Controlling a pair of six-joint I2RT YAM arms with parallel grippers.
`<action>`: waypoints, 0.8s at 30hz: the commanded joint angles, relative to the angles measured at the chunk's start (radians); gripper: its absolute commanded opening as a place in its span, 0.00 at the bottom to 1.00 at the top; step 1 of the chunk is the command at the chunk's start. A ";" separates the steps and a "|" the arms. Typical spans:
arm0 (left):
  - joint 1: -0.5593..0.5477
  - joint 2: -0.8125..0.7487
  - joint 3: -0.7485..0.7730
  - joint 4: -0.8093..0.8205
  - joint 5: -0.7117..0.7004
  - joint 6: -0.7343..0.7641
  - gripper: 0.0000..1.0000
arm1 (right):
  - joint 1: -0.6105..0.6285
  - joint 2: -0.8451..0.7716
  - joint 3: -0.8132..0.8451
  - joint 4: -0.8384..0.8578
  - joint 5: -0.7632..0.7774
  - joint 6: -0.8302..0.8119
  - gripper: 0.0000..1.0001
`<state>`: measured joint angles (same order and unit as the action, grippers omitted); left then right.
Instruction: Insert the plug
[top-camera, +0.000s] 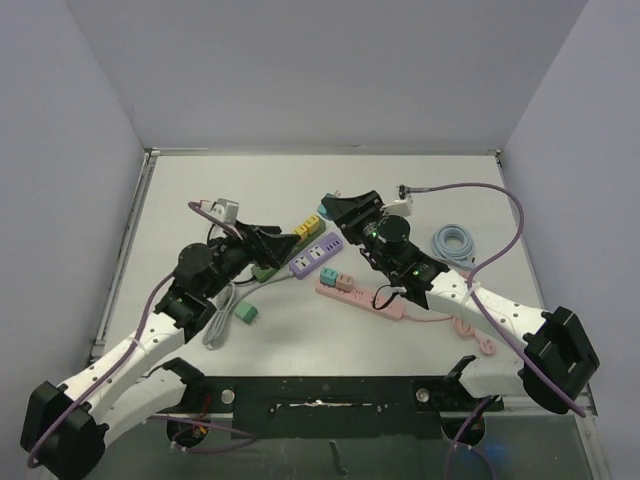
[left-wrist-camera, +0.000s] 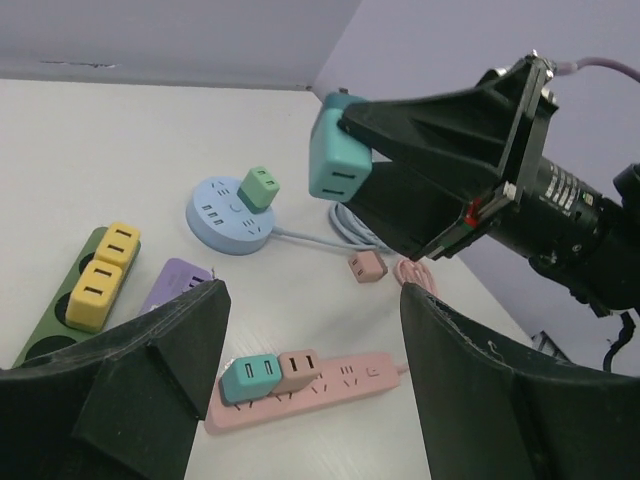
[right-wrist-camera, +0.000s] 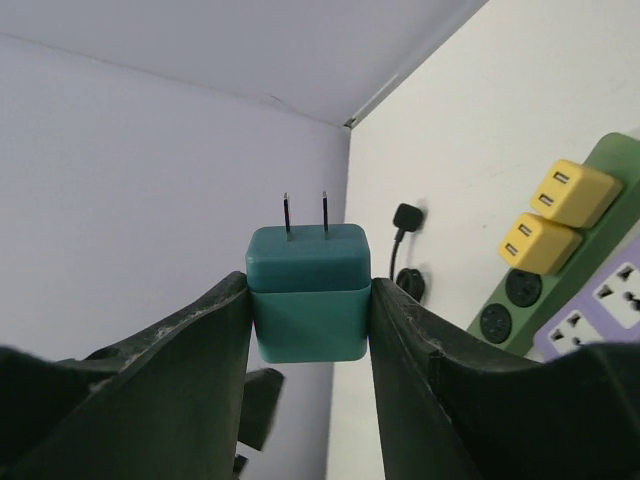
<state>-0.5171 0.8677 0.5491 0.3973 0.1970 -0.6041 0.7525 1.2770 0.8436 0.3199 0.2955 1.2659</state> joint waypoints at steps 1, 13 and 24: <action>-0.149 0.067 0.033 0.197 -0.200 0.142 0.68 | 0.001 -0.024 -0.025 0.172 0.041 0.222 0.44; -0.280 0.301 0.032 0.562 -0.380 0.347 0.58 | 0.004 -0.039 -0.066 0.211 -0.004 0.395 0.47; -0.318 0.432 0.080 0.705 -0.467 0.481 0.52 | 0.006 -0.031 -0.080 0.227 -0.033 0.417 0.47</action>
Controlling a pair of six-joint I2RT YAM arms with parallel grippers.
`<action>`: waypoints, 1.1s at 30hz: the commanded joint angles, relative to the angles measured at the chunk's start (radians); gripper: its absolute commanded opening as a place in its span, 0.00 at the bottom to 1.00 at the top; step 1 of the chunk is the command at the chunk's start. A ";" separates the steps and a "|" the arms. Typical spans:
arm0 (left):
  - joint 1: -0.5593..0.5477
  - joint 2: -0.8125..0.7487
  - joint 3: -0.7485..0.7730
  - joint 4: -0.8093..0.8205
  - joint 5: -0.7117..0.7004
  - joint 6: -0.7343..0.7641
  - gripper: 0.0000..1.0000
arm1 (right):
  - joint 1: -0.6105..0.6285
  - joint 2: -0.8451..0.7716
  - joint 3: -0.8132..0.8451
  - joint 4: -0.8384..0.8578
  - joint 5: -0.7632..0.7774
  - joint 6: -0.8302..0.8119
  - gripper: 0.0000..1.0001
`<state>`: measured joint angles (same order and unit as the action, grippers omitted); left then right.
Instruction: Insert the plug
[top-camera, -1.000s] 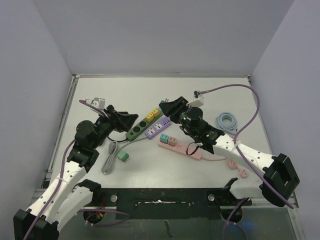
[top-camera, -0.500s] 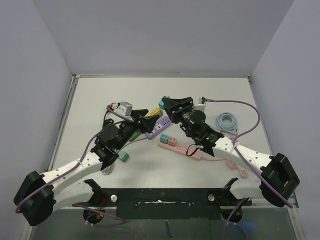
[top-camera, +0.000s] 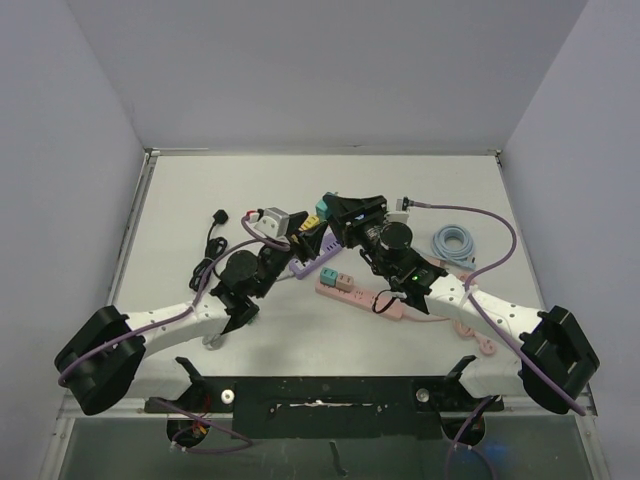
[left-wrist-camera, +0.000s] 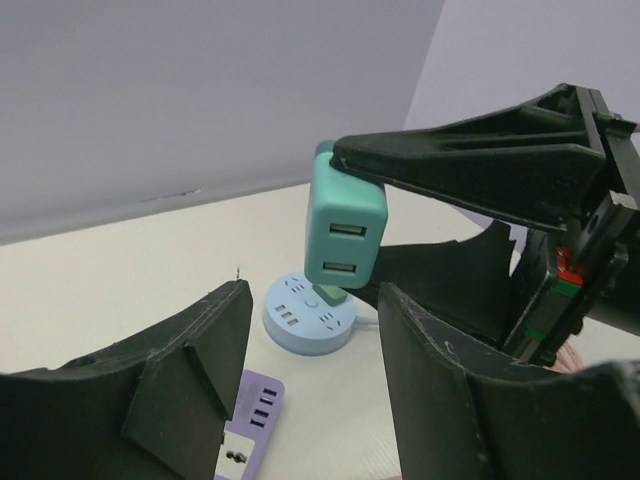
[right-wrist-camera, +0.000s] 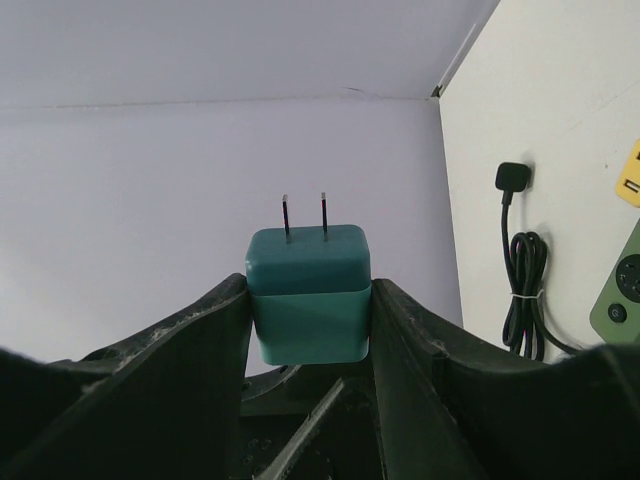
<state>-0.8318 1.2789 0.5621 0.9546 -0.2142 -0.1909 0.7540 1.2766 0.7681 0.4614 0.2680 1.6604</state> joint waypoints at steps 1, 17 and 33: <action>-0.004 0.031 0.075 0.155 -0.053 0.072 0.50 | 0.004 -0.030 -0.006 0.086 -0.007 0.022 0.47; -0.004 0.113 0.183 0.041 -0.054 0.080 0.35 | 0.003 -0.009 -0.019 0.084 -0.032 0.032 0.47; 0.000 0.115 0.155 -0.022 -0.013 -0.002 0.29 | -0.011 -0.029 -0.039 0.105 -0.042 0.019 0.50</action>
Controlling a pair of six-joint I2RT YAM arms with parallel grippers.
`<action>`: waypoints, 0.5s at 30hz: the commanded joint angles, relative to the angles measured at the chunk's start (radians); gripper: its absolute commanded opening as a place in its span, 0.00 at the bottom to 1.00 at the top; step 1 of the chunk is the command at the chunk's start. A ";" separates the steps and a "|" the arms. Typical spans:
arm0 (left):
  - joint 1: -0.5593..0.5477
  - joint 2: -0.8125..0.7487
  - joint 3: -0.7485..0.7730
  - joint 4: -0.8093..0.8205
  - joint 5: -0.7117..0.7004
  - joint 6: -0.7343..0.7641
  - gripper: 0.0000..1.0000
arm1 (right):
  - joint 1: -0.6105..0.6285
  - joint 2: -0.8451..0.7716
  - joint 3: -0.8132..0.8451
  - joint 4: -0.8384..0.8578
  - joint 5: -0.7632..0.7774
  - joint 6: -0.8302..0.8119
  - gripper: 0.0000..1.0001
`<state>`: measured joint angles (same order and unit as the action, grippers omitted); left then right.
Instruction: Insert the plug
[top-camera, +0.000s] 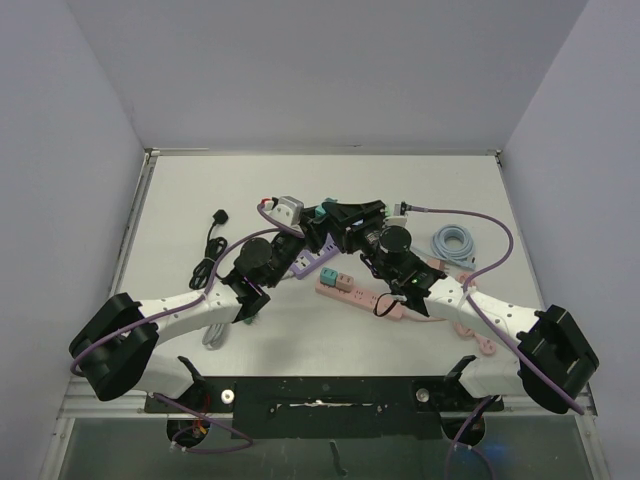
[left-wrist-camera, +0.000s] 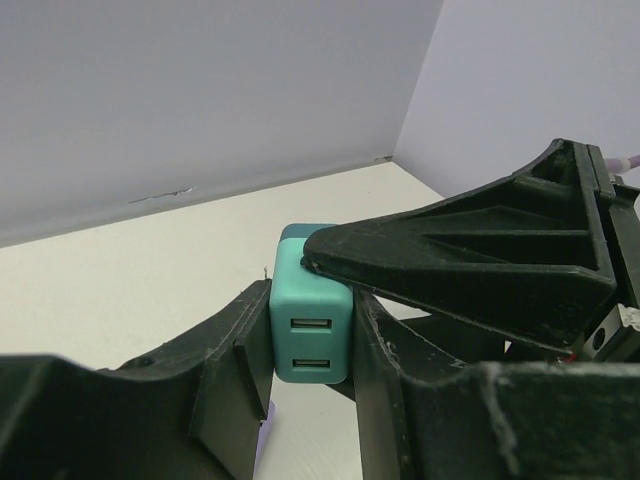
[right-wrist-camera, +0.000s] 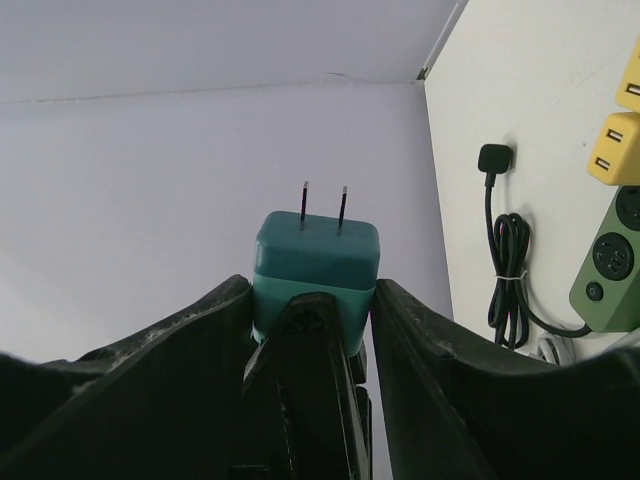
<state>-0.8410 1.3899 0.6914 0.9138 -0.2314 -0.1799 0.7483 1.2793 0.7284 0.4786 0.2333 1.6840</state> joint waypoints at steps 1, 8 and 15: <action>0.011 0.003 0.031 0.010 0.006 -0.013 0.25 | -0.006 -0.032 0.001 0.088 -0.010 -0.009 0.51; 0.038 -0.052 0.053 -0.154 0.002 -0.039 0.00 | -0.043 -0.072 0.003 -0.029 -0.009 -0.136 0.89; 0.213 -0.194 0.168 -0.690 0.133 -0.124 0.00 | -0.141 -0.222 -0.124 -0.084 -0.038 -0.368 0.97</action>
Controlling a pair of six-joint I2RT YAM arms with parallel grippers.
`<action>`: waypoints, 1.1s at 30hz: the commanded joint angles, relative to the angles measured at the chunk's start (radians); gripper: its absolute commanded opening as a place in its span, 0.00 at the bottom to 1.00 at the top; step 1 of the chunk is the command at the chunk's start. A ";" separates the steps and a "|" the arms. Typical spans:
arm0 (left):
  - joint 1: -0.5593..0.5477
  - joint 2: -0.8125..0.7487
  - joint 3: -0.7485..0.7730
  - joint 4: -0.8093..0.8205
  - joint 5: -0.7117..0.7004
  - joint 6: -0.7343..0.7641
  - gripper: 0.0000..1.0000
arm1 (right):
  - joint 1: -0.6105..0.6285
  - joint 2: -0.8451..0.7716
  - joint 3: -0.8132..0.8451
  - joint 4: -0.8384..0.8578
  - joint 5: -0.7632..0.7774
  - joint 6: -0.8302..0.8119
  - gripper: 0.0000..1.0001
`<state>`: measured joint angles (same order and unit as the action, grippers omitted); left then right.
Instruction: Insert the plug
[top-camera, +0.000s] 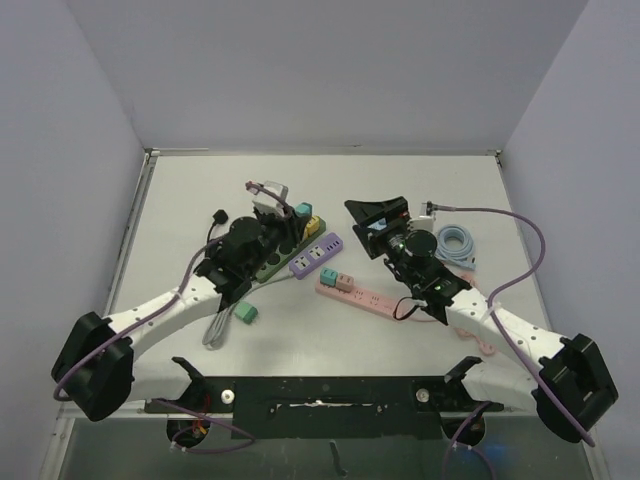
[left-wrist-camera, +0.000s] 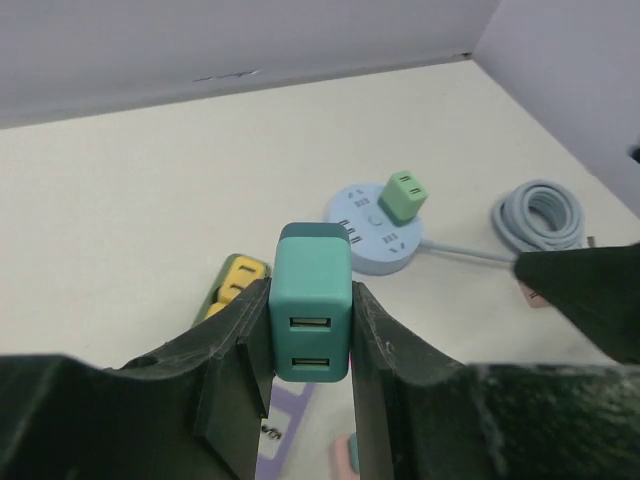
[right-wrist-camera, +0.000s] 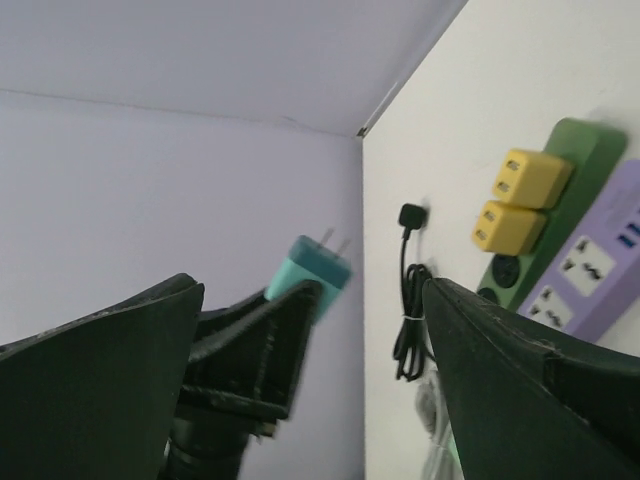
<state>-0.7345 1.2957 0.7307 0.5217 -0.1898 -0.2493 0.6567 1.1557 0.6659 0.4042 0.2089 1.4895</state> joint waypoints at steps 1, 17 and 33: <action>0.140 -0.110 0.154 -0.391 0.132 -0.047 0.00 | -0.065 -0.125 -0.087 -0.019 -0.027 -0.209 0.97; 0.375 0.079 0.449 -1.186 0.405 0.304 0.00 | -0.122 -0.421 -0.157 -0.403 0.036 -0.522 0.97; 0.289 0.481 0.774 -1.411 0.366 0.419 0.00 | -0.128 -0.415 -0.154 -0.424 0.055 -0.586 0.97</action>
<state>-0.4328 1.7092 1.3956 -0.8196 0.1696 0.1249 0.5362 0.7460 0.4911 -0.0399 0.2283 0.9463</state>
